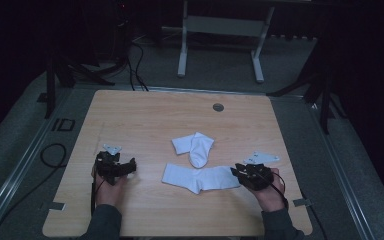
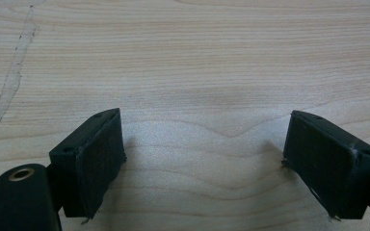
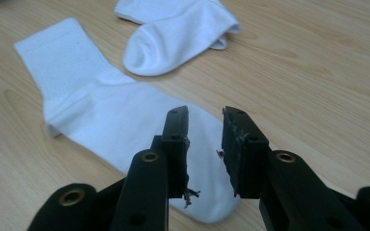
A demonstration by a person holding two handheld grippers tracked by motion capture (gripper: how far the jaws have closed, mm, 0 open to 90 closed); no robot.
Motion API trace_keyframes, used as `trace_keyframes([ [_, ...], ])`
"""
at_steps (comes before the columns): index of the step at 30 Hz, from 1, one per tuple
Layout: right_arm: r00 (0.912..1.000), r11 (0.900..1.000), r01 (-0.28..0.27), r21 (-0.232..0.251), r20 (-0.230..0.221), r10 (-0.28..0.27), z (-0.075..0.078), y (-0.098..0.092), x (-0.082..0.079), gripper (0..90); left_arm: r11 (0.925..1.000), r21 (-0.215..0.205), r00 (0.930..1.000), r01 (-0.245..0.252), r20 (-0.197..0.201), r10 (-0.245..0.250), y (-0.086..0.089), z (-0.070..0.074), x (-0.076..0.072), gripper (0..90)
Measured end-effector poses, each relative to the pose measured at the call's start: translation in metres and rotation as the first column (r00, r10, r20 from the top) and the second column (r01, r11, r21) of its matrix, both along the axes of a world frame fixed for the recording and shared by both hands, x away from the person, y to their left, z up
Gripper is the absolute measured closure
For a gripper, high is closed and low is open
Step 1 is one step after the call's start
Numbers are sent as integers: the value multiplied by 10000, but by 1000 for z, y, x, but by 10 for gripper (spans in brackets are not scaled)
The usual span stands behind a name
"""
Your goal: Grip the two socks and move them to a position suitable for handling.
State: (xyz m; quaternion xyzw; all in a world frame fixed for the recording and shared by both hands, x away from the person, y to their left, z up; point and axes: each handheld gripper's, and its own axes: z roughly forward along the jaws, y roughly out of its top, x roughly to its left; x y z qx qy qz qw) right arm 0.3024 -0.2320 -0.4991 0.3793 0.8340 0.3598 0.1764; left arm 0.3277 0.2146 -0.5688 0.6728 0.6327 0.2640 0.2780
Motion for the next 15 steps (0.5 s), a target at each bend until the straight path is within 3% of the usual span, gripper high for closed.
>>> trace_keyframes([
  [2,9998,9997,-210,-154,-71,209,-4,6,1,721,10000,5,10000,-2,-2,2,0,0,0,141],
  [7,9979,9940,-519,-961,-443,479,-25,22,8,855,9999,-4,9999,-167,25,167,-2,0,-1,141],
  [12,9953,9852,-614,-1602,-843,483,-45,31,13,886,9998,-2,9998,-178,100,178,-4,0,-5,189],
  [15,9944,9850,-683,-1583,-905,544,-49,34,12,888,9999,-31,9997,-134,213,134,-8,1,-9,250],
])
